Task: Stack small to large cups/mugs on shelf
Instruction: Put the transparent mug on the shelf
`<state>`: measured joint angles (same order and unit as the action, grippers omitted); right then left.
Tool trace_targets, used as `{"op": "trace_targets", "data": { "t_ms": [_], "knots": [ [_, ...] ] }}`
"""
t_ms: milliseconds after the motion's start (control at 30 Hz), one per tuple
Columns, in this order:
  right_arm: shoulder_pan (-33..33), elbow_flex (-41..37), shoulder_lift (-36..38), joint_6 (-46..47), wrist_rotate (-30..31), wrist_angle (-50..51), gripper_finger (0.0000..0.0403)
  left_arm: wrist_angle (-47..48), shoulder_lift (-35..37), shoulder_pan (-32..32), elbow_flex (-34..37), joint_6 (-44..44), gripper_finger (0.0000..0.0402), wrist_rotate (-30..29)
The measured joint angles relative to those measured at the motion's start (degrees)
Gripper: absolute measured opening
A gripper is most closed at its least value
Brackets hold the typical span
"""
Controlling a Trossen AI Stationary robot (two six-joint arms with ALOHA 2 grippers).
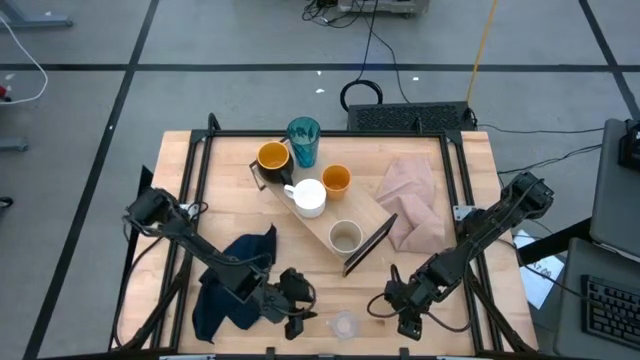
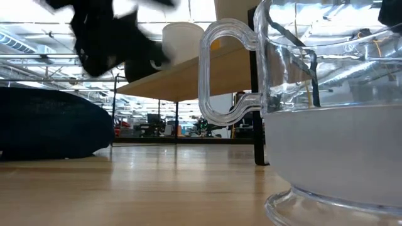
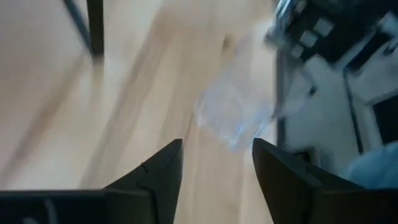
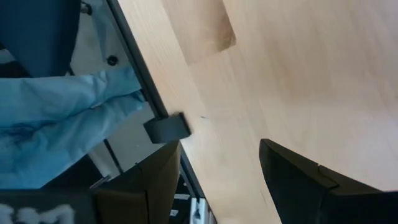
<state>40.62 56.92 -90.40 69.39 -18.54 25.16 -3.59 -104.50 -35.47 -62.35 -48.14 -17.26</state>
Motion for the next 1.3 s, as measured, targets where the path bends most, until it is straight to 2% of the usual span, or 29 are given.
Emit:
{"op": "trace_targets", "data": {
  "t_ms": [167, 367, 600, 1300],
  "knots": [
    [-0.03, -1.21, 0.28, 2.03, 0.04, -2.75, 0.021, -3.4, -3.07, 0.05, -0.02, 0.41, 0.02, 5.82],
    [-0.09, -1.5, 0.3, 2.21, 0.2, -3.62, 0.021, -8.82, -4.65, -0.27, -0.01, 2.61, 0.0224, 5.18],
    [-0.9, -1.5, 0.3, 2.11, 0.21, -3.53, 0.021, -8.51, -5.02, -0.23, 0.02, 5.03, 0.0246, 3.83],
    [-2.82, -1.5, 0.25, 0.96, 0.21, -3.49, 0.021, -10.94, -5.46, 0.74, 0.02, 8.91, 0.0248, 3.75]
  ]
}}
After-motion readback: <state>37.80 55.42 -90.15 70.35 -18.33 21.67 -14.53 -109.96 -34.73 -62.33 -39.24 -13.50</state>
